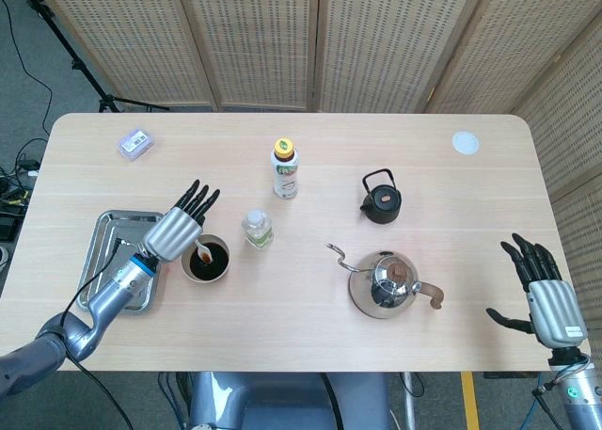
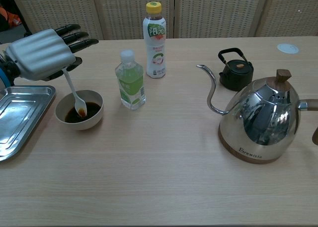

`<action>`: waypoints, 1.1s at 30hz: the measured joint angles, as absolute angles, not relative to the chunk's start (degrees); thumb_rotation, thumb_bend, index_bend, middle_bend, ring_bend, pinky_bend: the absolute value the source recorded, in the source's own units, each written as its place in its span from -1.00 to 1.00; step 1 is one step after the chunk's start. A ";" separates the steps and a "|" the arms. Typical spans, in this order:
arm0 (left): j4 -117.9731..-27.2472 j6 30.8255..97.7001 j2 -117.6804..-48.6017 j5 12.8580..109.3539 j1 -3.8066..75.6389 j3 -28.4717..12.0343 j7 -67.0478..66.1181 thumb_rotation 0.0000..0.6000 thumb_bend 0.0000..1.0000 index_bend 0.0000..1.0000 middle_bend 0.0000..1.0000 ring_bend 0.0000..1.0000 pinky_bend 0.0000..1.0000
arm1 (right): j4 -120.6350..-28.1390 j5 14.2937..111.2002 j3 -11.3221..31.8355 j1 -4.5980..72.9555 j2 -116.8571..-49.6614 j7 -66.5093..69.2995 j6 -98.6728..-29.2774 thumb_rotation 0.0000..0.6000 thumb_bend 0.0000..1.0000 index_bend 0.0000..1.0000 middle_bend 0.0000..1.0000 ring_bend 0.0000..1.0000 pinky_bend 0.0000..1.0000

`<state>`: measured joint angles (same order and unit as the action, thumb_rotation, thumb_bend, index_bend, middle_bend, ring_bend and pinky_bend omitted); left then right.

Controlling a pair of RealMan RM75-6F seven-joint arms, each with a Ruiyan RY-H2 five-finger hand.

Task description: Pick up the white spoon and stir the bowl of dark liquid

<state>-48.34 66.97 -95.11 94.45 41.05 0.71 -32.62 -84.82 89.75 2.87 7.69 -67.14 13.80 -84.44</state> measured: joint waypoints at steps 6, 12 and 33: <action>-52.52 66.51 -93.66 95.60 41.41 1.48 -35.62 1.00 -0.24 0.32 -1.00 -1.00 -1.00 | -84.83 89.75 2.86 7.66 -67.09 13.91 -84.49 1.00 -1.00 -0.86 -1.00 -1.00 -1.00; -54.13 64.00 -94.00 95.91 42.33 1.72 -39.01 1.00 -0.24 0.32 -1.00 -1.00 -1.00 | -84.78 89.50 3.04 7.55 -66.87 14.35 -84.68 1.00 -1.00 -0.86 -1.00 -1.00 -1.00; -49.51 62.32 -97.10 93.44 43.50 -0.53 -38.32 1.00 -0.24 0.32 -1.00 -1.00 -1.00 | -84.62 89.45 3.03 7.66 -66.99 14.29 -84.39 1.00 -1.00 -0.86 -1.00 -1.00 -1.00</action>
<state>-49.51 62.32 -97.10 93.44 43.50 -0.53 -38.32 -84.62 89.45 3.03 7.66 -66.99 14.29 -84.39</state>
